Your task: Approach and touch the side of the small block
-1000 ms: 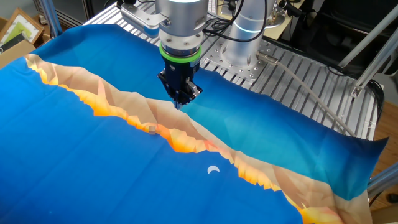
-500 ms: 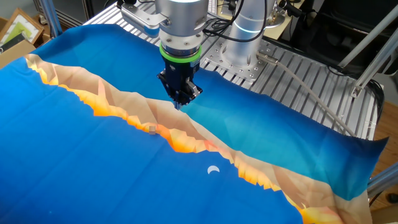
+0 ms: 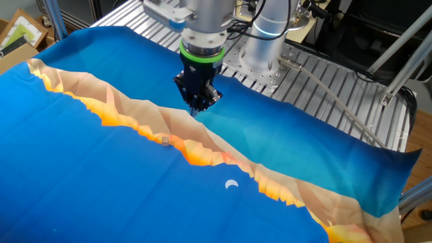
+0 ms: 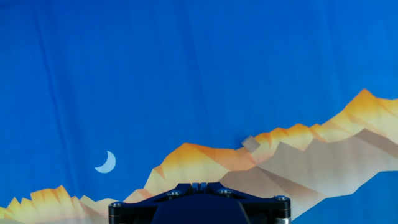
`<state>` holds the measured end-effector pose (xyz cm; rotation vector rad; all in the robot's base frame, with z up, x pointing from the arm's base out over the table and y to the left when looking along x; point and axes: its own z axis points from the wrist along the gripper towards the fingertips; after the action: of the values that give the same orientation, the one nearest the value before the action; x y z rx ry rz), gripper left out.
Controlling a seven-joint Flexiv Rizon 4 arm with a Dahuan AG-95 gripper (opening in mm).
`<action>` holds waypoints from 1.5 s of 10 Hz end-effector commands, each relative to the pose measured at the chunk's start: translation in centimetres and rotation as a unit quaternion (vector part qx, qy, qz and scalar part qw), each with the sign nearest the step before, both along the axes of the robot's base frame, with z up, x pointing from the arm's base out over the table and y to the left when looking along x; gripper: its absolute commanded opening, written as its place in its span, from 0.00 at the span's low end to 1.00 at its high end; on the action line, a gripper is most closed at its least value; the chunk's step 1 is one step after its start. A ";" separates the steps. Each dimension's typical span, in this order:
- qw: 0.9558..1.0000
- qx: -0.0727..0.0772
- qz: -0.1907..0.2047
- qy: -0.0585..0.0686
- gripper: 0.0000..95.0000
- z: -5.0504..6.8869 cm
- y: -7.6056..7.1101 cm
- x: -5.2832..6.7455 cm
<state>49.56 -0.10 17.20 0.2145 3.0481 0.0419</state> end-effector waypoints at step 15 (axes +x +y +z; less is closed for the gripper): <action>0.999 0.026 0.016 0.026 0.00 -0.2 0.1 0.3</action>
<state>49.63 0.00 17.12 0.1740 3.1044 0.1203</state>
